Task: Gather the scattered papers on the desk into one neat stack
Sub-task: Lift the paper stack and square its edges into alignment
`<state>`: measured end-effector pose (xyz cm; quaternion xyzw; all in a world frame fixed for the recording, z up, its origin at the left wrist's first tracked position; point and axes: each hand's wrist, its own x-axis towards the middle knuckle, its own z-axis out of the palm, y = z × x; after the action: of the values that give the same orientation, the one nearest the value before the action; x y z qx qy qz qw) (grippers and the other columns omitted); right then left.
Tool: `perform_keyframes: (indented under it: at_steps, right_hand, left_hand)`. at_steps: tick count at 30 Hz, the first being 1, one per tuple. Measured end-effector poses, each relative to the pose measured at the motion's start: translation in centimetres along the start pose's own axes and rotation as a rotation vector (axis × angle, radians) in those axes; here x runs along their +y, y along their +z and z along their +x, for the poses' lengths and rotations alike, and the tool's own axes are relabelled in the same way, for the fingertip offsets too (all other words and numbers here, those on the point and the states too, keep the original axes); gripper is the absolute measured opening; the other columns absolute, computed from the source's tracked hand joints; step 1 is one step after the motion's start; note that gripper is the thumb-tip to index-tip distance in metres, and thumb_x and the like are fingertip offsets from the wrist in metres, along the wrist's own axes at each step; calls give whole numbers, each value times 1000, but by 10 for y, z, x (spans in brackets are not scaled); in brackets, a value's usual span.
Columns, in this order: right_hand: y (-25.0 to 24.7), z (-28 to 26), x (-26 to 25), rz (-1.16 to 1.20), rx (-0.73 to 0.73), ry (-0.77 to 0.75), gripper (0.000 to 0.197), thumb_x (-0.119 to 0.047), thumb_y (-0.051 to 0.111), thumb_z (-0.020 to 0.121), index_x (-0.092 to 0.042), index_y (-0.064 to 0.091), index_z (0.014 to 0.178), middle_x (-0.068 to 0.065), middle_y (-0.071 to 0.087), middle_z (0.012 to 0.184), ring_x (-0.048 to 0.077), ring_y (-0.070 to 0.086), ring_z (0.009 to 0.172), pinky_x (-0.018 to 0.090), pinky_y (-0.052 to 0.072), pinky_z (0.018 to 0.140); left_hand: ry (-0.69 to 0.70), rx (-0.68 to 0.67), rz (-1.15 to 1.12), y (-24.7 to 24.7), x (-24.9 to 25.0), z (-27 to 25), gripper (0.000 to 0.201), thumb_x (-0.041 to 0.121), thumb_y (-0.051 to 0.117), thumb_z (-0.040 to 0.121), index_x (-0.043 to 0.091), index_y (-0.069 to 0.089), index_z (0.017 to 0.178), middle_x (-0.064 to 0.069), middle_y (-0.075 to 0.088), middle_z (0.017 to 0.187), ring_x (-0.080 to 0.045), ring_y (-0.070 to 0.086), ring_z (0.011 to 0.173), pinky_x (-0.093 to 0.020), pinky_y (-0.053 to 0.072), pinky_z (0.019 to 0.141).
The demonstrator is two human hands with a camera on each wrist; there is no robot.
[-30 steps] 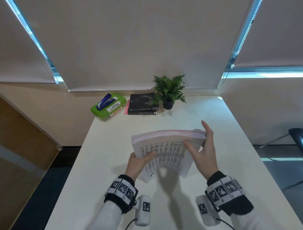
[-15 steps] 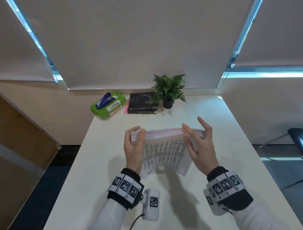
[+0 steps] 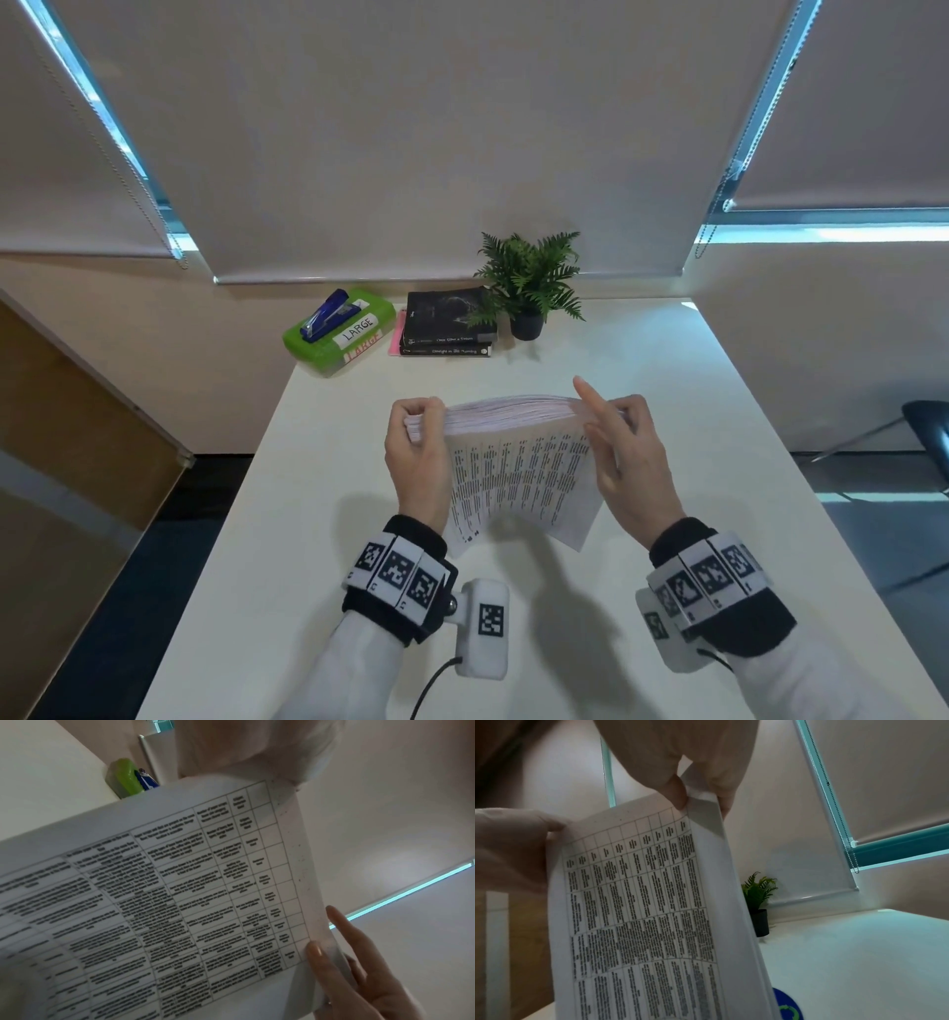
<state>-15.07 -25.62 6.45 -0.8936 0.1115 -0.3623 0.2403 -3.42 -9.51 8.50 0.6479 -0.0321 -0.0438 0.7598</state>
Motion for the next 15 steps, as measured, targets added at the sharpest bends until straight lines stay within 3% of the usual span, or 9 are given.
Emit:
perform_keyframes:
  at_steps: [3,5,8,10,12,14,15]
  right_hand:
    - [0,1,-5,32,46,26,43,-4,50,91,-18,46,131,0,43,93,2,37,75,-4,32,73]
    - [-2,2,-6,149,69,144,47,-6,55,91,-20,43,133,-3,52,94,-1,47,78,-3,35,77]
    - [-5,4,-6,408,69,373,54,-12,62,87,-27,39,133,1,55,93,2,57,84,13,47,81]
    - [-3,3,-6,485,36,417,37,-14,61,89,-27,48,121,1,58,102,15,59,97,33,50,89]
    - [0,2,-6,497,8,425,16,-15,59,90,-22,55,103,3,61,103,20,60,99,44,50,89]
    - [1,2,-6,522,-11,440,6,-16,58,91,-18,54,95,2,63,96,18,61,92,42,52,83]
    - [-1,2,-6,543,-16,443,4,-16,58,91,-17,54,94,-4,64,92,14,61,89,37,52,80]
  left_hand:
    - [2,35,9,1,3,2,22,23,56,89,22,48,69,8,53,75,-11,47,71,-25,38,64]
    - [-13,13,-9,1,3,0,20,23,58,88,22,49,70,8,54,76,-10,48,71,-23,39,63]
    - [-4,-59,-26,-2,2,-2,18,23,63,86,25,50,74,8,57,79,-10,53,71,-23,44,61]
    - [15,-59,-10,-3,0,-1,19,18,62,85,25,50,72,7,56,78,-14,52,74,-25,43,63]
    - [23,-34,-3,-3,1,1,19,14,57,87,22,49,72,7,54,77,-15,49,76,-24,40,62]
    - [37,-84,-14,-7,0,1,14,16,56,89,23,49,79,7,54,82,-15,50,78,-22,42,61]
    - [37,-179,-32,-12,-1,1,9,21,58,88,25,50,87,5,55,88,-14,52,79,-20,45,62]
